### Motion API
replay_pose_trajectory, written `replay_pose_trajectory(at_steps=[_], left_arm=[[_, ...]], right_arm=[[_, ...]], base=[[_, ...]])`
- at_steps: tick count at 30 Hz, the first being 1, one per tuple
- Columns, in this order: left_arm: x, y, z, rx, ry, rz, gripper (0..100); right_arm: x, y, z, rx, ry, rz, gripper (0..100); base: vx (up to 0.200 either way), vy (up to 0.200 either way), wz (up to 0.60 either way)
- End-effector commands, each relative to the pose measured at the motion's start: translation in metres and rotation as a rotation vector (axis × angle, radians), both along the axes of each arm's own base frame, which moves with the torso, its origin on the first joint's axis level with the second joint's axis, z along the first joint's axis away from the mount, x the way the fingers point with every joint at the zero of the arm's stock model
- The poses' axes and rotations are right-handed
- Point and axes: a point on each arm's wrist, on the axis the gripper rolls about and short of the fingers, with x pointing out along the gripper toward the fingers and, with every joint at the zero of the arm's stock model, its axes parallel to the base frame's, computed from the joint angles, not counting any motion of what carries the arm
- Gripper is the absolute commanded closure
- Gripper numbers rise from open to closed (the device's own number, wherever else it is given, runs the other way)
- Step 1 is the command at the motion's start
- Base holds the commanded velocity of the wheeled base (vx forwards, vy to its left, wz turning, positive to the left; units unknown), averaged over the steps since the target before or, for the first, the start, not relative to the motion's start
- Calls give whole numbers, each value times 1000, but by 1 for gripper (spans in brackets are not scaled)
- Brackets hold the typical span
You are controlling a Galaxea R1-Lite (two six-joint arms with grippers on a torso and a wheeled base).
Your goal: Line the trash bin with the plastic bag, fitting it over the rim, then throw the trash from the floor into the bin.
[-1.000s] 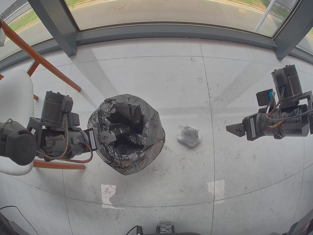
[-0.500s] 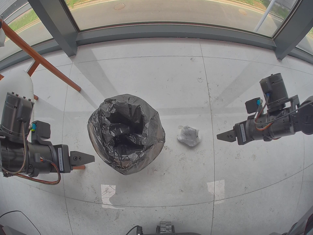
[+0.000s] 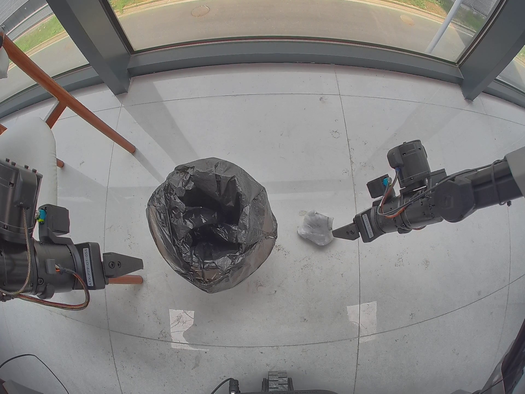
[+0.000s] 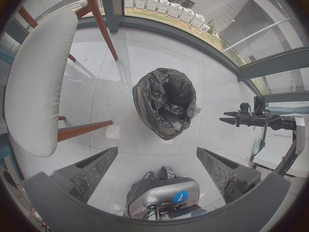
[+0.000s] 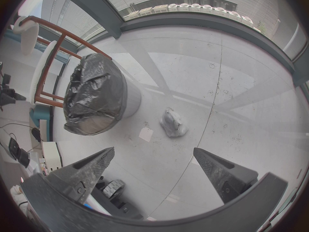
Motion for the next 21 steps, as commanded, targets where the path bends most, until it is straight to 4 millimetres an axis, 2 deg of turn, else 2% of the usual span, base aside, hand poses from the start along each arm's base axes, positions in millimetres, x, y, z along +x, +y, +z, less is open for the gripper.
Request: replay_pose_trajectory(at_steps=[1, 11, 21], left_arm=[[3, 2, 0, -1, -3, 13, 0], [5, 1, -4, 4, 20, 6, 0], [7, 0, -1, -2, 8, 5, 0]], right_arm=[[38, -11, -48, -37, 30, -14, 0], [72, 0, -85, -22, 22, -8, 0], [100, 13, -106, -4, -13, -7, 0]], base=[[0, 0, 0], [0, 0, 0], [0, 0, 0]])
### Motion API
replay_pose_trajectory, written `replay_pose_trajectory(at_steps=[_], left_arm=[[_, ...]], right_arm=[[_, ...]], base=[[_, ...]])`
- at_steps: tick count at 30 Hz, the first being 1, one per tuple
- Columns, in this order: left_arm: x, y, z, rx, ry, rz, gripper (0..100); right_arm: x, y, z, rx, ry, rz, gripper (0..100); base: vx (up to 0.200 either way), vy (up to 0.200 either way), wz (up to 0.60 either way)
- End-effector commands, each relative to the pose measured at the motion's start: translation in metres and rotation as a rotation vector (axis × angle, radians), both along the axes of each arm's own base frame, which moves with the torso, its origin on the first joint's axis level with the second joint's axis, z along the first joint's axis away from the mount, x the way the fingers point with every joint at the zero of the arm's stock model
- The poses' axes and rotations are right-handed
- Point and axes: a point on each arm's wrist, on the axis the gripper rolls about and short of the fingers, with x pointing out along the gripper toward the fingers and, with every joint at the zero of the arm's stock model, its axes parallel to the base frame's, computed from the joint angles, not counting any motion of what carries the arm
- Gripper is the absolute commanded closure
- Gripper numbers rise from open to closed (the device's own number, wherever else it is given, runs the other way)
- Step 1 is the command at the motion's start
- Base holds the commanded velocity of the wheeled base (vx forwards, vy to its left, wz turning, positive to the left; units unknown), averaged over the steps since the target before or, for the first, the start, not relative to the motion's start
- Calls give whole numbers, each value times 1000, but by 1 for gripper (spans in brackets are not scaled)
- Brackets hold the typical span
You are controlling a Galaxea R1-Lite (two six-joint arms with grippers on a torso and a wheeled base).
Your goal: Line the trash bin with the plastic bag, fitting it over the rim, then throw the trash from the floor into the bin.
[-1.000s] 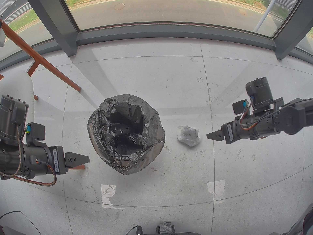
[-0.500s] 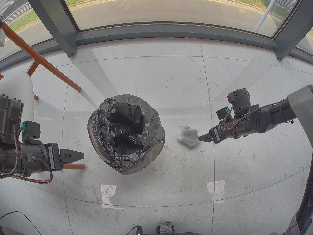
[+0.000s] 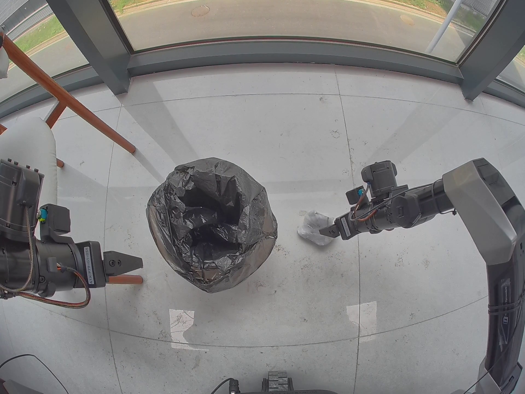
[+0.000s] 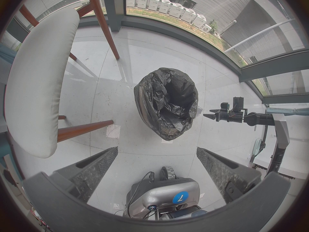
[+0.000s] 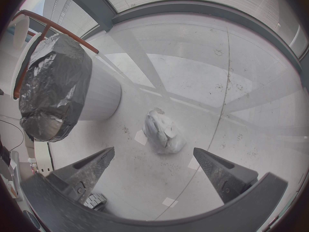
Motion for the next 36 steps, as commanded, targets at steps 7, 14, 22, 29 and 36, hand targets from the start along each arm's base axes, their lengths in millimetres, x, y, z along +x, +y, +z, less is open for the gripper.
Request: replay_pose_trajectory(at_steps=[7, 14, 22, 29, 36], left_arm=[[6, -2, 2, -1, -2, -2, 0], [6, -2, 5, -5, -12, -2, 0], [10, -4, 12, -13, -35, -4, 0], [16, -7, 17, -18, -47, -5, 0], [16, -7, 16, -17, -40, -5, 0]], right_arm=[[21, 14, -34, 39, 22, -31, 0], [27, 18, -50, 38, 30, -30, 0], [34, 27, -62, 65, 35, -47, 100], [34, 23, -62, 68, 42, -61, 100], [24, 12, -34, 70, 32, -75, 100]], base=[[0, 0, 0], [0, 0, 0], [0, 0, 0], [0, 0, 0], [0, 0, 0]])
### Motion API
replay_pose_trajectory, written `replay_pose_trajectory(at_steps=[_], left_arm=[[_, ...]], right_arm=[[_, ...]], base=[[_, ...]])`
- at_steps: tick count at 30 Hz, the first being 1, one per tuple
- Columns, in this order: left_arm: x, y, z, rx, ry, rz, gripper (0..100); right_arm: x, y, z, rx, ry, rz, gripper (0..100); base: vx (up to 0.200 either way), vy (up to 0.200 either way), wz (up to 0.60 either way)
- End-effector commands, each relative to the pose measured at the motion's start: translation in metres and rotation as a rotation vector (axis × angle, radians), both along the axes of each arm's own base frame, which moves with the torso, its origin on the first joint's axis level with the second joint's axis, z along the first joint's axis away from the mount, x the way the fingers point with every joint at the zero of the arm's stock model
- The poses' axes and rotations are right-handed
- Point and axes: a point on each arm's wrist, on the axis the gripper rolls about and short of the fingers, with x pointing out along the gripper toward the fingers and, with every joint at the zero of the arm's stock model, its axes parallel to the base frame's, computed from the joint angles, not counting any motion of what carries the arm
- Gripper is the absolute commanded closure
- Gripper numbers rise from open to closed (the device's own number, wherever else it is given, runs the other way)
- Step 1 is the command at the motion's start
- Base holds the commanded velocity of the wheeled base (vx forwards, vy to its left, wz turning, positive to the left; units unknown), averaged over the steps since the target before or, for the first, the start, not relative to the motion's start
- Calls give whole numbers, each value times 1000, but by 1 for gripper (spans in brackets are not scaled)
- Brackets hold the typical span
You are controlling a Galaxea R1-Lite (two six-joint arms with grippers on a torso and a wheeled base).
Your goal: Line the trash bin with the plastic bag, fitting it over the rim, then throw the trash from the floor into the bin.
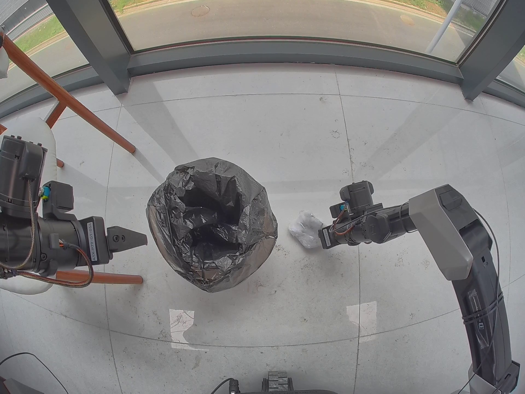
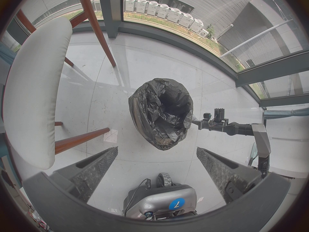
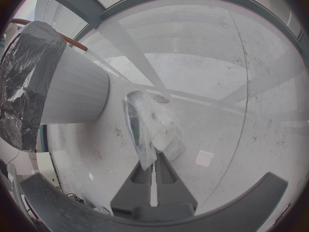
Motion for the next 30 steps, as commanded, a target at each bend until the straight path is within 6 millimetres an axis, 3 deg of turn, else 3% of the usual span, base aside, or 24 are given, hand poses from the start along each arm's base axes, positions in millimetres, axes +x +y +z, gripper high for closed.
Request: replay_pose_trajectory(at_steps=[1, 8, 12, 16, 21, 28, 29, 30], left_arm=[[1, 0, -3, 2, 11, 0, 0], [0, 0, -4, 3, 14, 0, 0], [0, 0, -5, 4, 19, 1, 0], [-2, 1, -8, 6, 28, 4, 0], [-3, 1, -9, 7, 31, 4, 0], [-3, 1, -9, 7, 31, 4, 0], [-3, 1, -9, 7, 31, 4, 0], [-3, 1, -9, 7, 31, 4, 0]], right_arm=[[-15, -12, 43, 10, -25, -9, 100], [-36, -23, 97, 34, -83, -18, 100], [-61, -29, 134, 47, -119, -12, 100], [-81, -33, 153, 51, -132, -4, 100], [-86, -36, 149, 36, -114, -5, 100], [-87, -36, 126, -4, -59, 3, 100], [-85, -36, 121, -8, -51, 3, 0], [-85, -36, 121, -7, -52, 1, 0]], base=[[0, 0, 0], [0, 0, 0], [0, 0, 0], [0, 0, 0], [0, 0, 0], [0, 0, 0], [0, 0, 0], [0, 0, 0]])
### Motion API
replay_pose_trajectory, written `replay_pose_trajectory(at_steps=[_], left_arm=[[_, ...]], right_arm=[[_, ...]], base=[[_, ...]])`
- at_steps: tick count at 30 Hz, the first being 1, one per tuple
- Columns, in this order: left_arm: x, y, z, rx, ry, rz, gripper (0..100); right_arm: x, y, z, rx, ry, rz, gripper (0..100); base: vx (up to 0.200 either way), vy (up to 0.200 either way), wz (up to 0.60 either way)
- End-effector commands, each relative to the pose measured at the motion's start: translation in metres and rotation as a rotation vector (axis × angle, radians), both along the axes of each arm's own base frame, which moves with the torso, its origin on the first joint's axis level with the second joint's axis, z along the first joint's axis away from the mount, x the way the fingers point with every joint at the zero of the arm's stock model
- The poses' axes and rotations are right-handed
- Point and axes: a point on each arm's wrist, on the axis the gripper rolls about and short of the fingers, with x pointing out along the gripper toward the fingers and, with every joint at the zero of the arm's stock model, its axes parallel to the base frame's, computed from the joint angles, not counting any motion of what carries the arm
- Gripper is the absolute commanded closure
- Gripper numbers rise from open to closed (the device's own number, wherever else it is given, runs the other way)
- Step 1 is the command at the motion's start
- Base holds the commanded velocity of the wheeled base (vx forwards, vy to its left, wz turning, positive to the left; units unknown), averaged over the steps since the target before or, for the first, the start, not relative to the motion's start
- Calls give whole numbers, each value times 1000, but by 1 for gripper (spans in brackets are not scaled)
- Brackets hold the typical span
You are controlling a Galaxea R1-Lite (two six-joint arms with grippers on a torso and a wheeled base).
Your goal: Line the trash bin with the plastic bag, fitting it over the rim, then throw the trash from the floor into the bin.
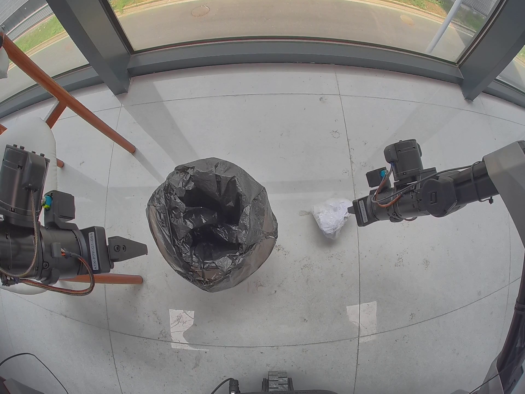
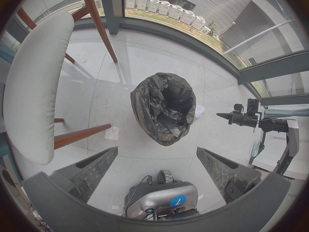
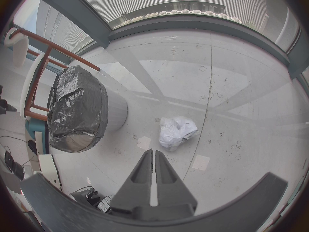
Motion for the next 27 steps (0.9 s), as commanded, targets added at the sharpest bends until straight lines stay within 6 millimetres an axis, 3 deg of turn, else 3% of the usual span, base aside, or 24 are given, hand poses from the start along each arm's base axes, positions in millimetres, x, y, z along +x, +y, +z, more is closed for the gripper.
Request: replay_pose_trajectory(at_steps=[1, 5, 6, 8, 10, 11, 18, 27], left_arm=[[0, 0, 0, -1, -3, 0, 0], [0, 0, 1, -1, -3, 0, 0], [1, 0, 0, 0, -2, -1, 0], [1, 0, 1, 0, -4, -1, 0], [1, 0, 1, 0, -4, -1, 0], [1, 0, 0, 1, -1, -1, 0], [2, -1, 0, 2, -1, -2, 0], [5, -2, -1, 6, 7, -4, 0]], right_arm=[[6, 0, -16, -9, 26, 2, 0], [23, 1, -39, 1, 10, -7, 0], [33, 1, -56, 8, -10, -14, 0], [40, 2, -69, 17, -29, -19, 0], [41, 2, -72, 18, -31, -20, 0], [48, -4, -86, 20, -25, -39, 0], [64, -5, -107, 19, -20, -51, 0], [79, -15, -119, 41, -21, -106, 0]], base=[[0, 0, 0], [0, 0, 0], [0, 0, 0], [0, 0, 0], [0, 0, 0], [0, 0, 0], [0, 0, 0], [0, 0, 0]])
